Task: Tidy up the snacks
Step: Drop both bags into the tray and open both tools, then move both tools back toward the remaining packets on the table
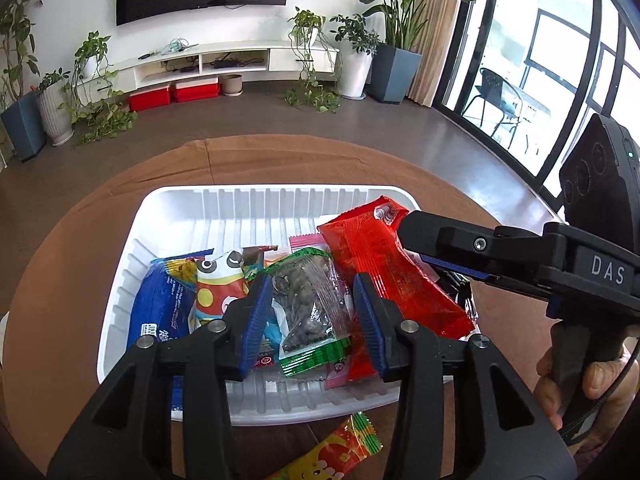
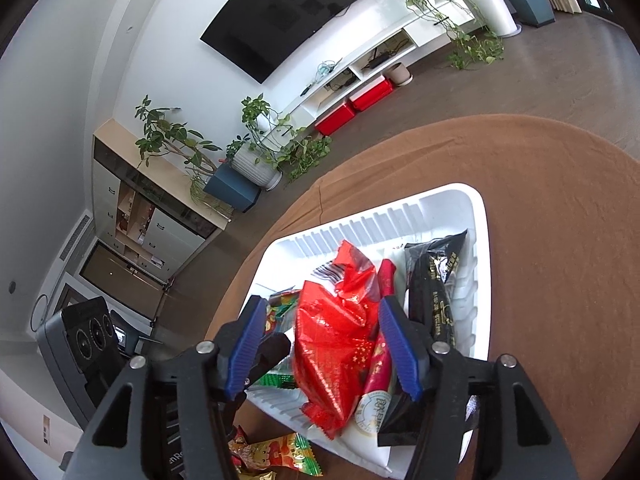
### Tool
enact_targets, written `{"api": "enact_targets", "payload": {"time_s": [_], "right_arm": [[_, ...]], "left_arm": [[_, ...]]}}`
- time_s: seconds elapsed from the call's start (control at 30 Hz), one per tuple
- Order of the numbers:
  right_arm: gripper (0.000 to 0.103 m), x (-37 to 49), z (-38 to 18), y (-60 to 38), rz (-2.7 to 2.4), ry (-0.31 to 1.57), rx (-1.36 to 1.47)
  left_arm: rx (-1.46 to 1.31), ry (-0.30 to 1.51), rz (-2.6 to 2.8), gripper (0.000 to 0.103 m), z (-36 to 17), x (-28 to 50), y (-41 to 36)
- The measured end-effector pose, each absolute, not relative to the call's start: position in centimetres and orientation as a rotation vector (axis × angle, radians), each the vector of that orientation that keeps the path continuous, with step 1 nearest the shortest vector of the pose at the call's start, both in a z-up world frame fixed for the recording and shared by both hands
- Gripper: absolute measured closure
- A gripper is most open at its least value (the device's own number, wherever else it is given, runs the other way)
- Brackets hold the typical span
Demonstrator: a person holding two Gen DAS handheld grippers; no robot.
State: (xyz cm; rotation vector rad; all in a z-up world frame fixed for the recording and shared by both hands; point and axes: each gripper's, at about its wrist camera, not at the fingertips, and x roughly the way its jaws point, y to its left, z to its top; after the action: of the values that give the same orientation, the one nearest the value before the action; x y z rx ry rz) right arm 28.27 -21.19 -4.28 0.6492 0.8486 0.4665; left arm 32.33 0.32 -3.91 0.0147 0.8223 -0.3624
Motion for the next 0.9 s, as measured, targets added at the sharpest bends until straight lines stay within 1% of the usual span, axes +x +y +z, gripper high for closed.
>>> {"api": "enact_targets", "payload": {"time_s": [0.3,0.47,0.57,0.77,0.9], "right_arm": [[0.036,25.2,-0.7,-20.3,0.480,0.763,0.545],[0.034,22.6,1.4,-19.0,0.494,0.713,0.455],[0.031,20.4,2.0,-18.2,0.502,0.690,0.404],[0.030,16.4,1.5,-16.4,0.517,0.685,0.338],[0.030,14.0,-0.2,-15.2,0.534,0.716,0.317]], "left_arm": [[0.019,0.766,-0.354,0.061,-1.2,28.4,1.4],[-0.005,0.749,-0.331,0.061,0.3,25.4,3.6],[-0.021,0.742,-0.311,0.058,0.7,23.3,5.3],[-0.047,0.753,-0.253,0.058,0.5,19.0,8.9],[-0.081,0.774,-0.215,0.058,-0.8,16.2,11.5]]}}
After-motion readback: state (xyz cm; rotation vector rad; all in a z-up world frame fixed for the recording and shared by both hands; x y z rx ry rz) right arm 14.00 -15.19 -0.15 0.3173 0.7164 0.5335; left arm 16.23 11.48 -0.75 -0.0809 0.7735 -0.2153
